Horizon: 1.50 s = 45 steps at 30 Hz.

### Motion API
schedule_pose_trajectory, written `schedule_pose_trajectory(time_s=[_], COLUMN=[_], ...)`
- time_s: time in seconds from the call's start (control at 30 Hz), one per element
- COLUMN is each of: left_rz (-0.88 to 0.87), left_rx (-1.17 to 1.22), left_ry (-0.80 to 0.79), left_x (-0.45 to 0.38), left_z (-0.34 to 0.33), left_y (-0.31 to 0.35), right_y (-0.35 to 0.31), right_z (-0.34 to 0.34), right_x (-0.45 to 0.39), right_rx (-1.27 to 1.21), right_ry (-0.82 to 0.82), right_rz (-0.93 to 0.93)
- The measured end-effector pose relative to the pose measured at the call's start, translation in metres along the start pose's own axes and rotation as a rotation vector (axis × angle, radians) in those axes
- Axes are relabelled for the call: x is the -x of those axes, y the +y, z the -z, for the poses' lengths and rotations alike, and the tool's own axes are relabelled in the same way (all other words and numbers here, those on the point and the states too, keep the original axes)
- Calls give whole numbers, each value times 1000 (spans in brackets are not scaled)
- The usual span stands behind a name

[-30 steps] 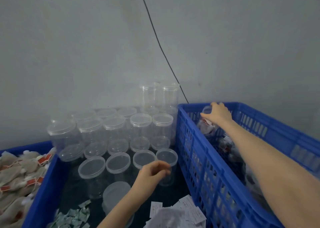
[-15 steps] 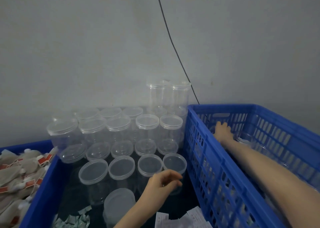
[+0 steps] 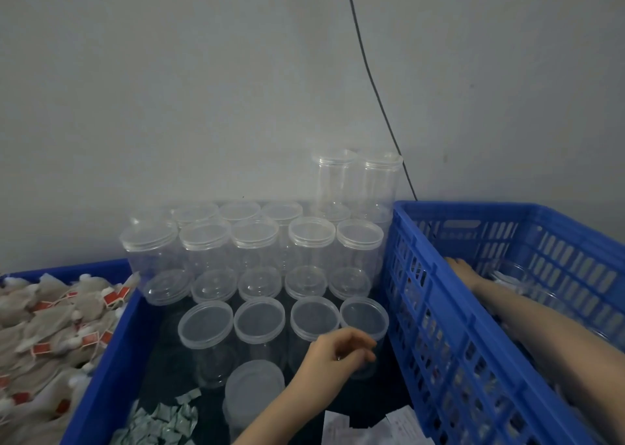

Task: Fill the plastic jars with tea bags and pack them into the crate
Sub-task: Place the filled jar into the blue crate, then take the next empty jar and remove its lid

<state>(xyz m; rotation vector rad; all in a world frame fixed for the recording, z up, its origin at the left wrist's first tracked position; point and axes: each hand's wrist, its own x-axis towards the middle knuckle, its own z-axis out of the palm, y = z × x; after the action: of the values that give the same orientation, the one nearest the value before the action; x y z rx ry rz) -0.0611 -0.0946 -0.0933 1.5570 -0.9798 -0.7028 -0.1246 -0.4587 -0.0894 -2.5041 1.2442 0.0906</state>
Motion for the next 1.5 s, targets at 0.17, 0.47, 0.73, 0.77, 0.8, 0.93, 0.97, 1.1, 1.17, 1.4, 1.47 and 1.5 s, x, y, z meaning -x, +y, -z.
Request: schedule_pose_trajectory(time_s=[0.17, 0.47, 0.73, 0.77, 0.8, 0.93, 0.97, 1.1, 1.17, 1.4, 1.47, 1.5], left_rz=[8, 26, -4, -8, -14, -44, -47, -81, -91, 364, 427, 424], left_rx=[34, 31, -25, -30, -38, -56, -67, -252, -602, -1007, -932, -904], left_ry=[23, 88, 112, 117, 120, 106, 104, 163, 304, 420, 379, 373], left_x=[1, 6, 15, 17, 19, 26, 29, 38, 40, 44, 48, 50], left_z=[6, 21, 31, 33, 35, 43, 45, 61, 79, 151, 161, 163], left_y=[1, 9, 25, 28, 30, 37, 39, 41, 36, -13, -27, -33], right_y=[-1, -62, -119, -123, -128, -157, -165, -190, -202, -241, -248, -251], right_z=[1, 61, 85, 85, 84, 68, 63, 45, 31, -39, -60, -68], right_x=[-3, 42, 124, 131, 138, 160, 163, 174, 182, 214, 223, 227], right_rx=[96, 203, 571, 548, 531, 400, 368, 372, 403, 559, 549, 536], right_ry=[-50, 250, 767, 784, 793, 735, 705, 603, 551, 216, 125, 96], right_rz=[23, 104, 298, 318, 348, 474, 482, 495, 558, 837, 867, 878])
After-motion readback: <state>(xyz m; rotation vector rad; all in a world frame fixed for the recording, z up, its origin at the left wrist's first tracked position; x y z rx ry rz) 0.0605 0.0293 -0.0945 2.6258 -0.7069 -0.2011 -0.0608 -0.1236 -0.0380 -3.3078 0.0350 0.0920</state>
